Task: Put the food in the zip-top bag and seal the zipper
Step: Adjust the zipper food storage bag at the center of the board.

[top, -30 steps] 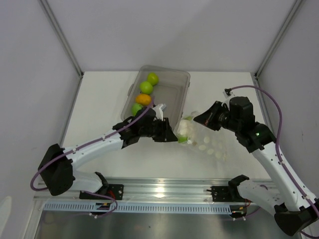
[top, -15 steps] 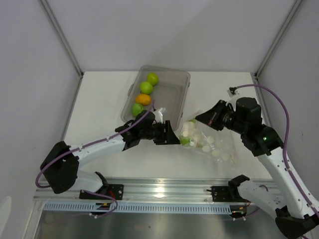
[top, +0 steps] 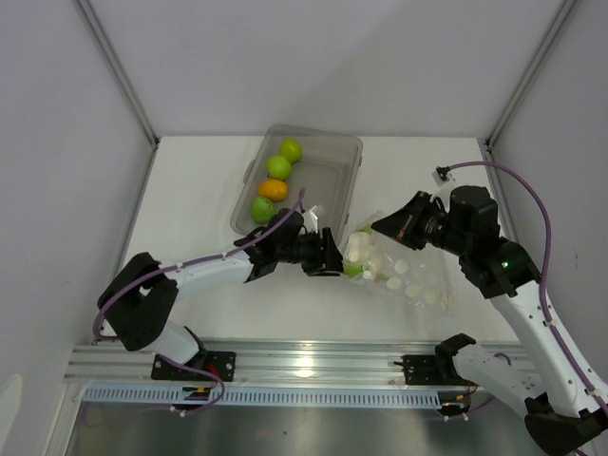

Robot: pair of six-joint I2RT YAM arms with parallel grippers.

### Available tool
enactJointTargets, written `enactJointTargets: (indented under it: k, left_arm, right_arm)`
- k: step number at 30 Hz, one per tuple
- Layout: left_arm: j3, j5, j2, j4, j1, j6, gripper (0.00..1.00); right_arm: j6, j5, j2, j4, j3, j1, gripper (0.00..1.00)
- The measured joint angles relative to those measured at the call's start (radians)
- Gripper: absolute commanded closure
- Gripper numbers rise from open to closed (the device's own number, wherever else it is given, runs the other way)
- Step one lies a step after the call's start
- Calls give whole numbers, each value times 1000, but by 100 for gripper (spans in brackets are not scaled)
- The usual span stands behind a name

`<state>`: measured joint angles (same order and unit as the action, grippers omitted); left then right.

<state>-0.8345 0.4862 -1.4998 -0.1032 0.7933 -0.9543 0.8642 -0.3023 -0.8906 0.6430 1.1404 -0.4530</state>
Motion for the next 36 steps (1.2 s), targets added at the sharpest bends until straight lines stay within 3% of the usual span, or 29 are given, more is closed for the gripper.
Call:
enactJointTargets:
  k: [6,10,15,18,20,24,30,36]
  left_arm:
    - [0,14,-24,-55,0,-42,51]
    - [0,15,-30,-79,0,-55,64]
    - [-3,16,-56,-98,0,-68,74]
    - [-4,15,-64,-98,0,-68,86]
    - [-4,16,-64,-98,0,-70,99]
    - [-34,-3,-59,-45,0,-32,99]
    - [-95,-127,49,164,1,93,99]
    - [-351,-238,116,447,10,262,99]
  right_arm:
    - [0,-3,4,0,0,0,100]
    - [1,-3,7,-1,0,0,100]
    - [8,-3,7,-3,0,0,100]
    - [8,-3,7,-4,0,0,100]
    - [8,-3,7,-4,0,0,100]
    - [0,1,3,-2,0,0,100]
    - [-52,61,-43,51,-2,0,100]
    - [-121,143,-122,99,-22,1,100]
